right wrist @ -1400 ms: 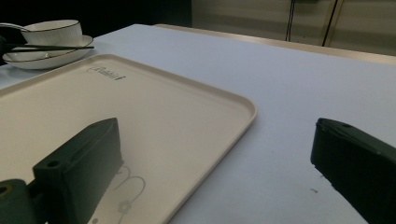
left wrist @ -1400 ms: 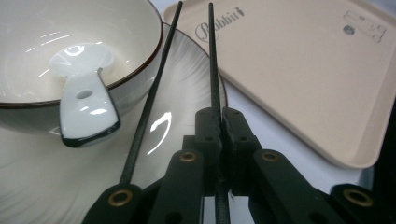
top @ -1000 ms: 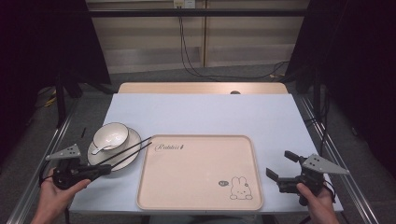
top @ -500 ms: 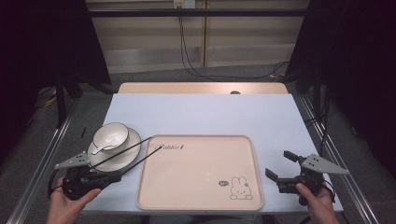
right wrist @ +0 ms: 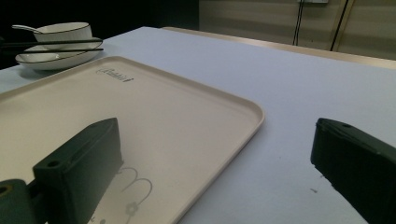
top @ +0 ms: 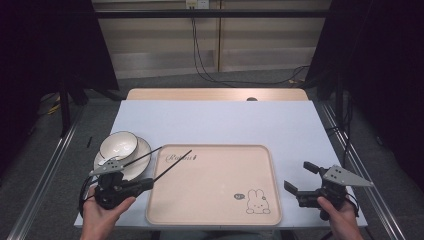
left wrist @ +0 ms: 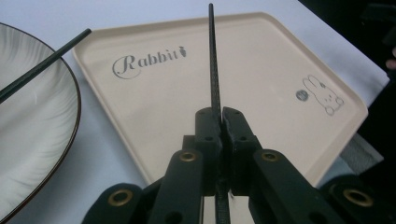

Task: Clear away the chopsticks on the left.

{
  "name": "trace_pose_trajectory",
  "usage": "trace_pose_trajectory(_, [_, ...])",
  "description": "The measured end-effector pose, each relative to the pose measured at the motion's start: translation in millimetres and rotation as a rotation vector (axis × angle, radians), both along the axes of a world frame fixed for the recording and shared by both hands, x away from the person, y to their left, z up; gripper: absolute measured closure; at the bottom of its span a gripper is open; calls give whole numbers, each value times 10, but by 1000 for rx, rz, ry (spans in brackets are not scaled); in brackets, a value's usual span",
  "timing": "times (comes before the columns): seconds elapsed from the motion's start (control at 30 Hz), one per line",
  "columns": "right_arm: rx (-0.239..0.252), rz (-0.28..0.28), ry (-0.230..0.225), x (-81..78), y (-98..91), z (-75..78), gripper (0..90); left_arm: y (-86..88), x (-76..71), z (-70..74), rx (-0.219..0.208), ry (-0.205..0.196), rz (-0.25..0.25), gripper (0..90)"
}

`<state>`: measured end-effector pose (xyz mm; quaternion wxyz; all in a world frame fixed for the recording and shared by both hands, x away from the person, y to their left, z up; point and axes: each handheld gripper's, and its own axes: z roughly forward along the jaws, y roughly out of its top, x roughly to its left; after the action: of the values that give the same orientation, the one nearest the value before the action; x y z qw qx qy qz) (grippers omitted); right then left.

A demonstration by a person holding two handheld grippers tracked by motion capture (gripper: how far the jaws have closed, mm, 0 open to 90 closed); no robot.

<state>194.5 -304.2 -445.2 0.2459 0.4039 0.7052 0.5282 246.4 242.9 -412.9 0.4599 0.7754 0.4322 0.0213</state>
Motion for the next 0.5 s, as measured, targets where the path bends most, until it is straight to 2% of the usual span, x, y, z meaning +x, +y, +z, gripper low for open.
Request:
trace_pose_trajectory(0.03, [2,2,4,0,3,-1,17,-27,23,-17,10,1,26,858])
trace_pose_trajectory(0.07, [2,2,4,0,3,-1,17,-27,23,-17,10,1,26,858])
trace_pose_trajectory(0.13, [2,1,5,3,4,-2,17,-65,51,-37,11,1,57,858])
trace_pose_trajectory(0.27, [-3,0,4,7,5,-4,17,-149,83,-64,24,3,85,858])
trace_pose_trajectory(0.43, [0,4,6,2,6,-2,17,-268,91,-127,30,14,95,858])
trace_pose_trajectory(0.5, [-3,6,7,2,9,-3,17,-306,90,-162,51,21,115,858])
